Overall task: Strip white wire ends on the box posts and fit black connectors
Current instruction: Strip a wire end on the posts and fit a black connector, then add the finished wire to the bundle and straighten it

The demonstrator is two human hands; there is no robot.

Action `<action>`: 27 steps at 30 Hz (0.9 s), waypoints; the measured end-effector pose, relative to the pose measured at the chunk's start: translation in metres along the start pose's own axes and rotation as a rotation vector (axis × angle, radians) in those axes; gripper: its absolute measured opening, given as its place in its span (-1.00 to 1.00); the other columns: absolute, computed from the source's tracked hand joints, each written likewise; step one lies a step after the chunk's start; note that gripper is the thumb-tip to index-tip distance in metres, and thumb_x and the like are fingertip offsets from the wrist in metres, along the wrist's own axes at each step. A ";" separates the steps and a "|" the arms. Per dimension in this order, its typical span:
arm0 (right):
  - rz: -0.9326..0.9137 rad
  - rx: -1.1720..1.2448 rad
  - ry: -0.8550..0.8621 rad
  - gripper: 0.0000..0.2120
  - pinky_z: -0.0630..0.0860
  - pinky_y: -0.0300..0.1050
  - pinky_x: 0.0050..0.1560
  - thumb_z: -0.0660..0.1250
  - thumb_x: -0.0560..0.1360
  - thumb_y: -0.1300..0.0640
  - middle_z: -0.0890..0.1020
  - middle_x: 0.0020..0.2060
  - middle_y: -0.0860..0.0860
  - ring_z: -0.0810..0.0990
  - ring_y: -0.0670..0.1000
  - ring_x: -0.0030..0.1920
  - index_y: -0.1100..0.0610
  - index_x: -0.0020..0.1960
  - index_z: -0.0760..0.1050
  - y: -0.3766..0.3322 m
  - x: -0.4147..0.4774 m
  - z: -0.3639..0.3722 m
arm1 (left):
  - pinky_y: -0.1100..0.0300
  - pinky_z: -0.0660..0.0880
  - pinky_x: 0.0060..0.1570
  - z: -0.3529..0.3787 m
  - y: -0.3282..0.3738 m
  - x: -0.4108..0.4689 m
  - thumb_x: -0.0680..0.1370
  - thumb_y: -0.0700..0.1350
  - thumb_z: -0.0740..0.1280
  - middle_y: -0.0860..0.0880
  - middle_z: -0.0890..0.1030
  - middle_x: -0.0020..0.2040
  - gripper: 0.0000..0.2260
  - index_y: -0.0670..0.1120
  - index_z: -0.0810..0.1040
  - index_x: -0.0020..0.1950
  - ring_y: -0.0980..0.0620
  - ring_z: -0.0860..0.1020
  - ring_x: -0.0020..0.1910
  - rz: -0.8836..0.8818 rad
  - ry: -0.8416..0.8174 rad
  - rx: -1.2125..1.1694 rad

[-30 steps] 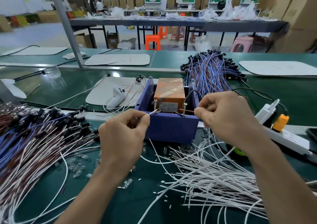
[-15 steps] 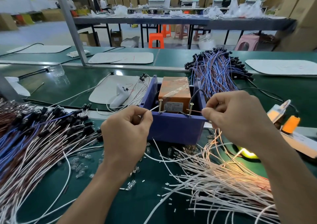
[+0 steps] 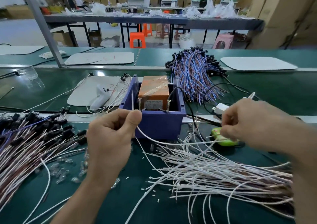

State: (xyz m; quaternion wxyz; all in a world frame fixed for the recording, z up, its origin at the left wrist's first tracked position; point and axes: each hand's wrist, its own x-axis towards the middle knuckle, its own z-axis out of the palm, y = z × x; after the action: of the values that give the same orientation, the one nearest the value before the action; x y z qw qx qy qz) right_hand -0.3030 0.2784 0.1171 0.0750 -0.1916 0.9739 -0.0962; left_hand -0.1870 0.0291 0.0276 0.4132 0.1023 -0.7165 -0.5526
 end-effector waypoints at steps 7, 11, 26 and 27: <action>0.274 -0.109 0.214 -0.73 0.58 -0.04 -0.14 0.51 0.37 -0.19 0.64 -0.30 -0.06 0.60 0.05 -0.27 -0.50 -0.18 0.45 0.080 -0.049 -0.019 | 0.24 0.63 -0.26 0.038 0.012 -0.037 0.56 -0.25 0.46 -0.06 0.73 -0.27 -0.79 0.05 0.73 -0.15 -0.01 0.71 -0.33 -0.175 -0.373 -0.124; 0.395 -0.312 0.212 -0.78 0.61 -0.03 -0.12 0.52 0.38 -0.11 0.60 -0.37 -0.09 0.57 0.02 -0.30 -0.09 -0.35 0.55 0.128 -0.077 -0.022 | 0.31 0.60 -0.26 0.059 0.012 -0.061 0.46 -0.09 0.55 0.23 0.70 -0.27 -0.83 0.21 0.72 -0.12 0.23 0.66 -0.30 0.043 -0.593 0.252; -0.010 0.210 0.412 -0.92 0.37 -0.21 0.24 0.43 0.54 0.04 0.58 0.03 -0.23 0.49 -0.11 0.14 -0.10 0.02 0.60 0.170 -0.104 0.115 | 0.18 0.52 -0.33 0.090 -0.013 -0.085 0.51 -0.03 0.47 0.13 0.69 -0.32 -0.85 0.03 0.69 -0.26 0.05 0.63 -0.34 0.765 -0.435 0.651; -0.017 0.207 0.435 -0.93 0.36 -0.22 0.25 0.41 0.54 0.02 0.57 0.03 -0.26 0.48 -0.12 0.15 -0.10 0.02 0.59 0.170 -0.105 0.118 | 0.18 0.52 -0.33 0.090 -0.014 -0.084 0.51 -0.01 0.47 0.13 0.69 -0.32 -0.86 0.03 0.70 -0.26 0.05 0.63 -0.33 0.758 -0.430 0.651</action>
State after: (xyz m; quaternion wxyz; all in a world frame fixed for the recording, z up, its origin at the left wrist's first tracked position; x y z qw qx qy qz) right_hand -0.2464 0.4553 -0.0223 -0.1180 -0.1661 0.9504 -0.2351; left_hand -0.2010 0.1380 -0.0295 0.3745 -0.1561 -0.9057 -0.1230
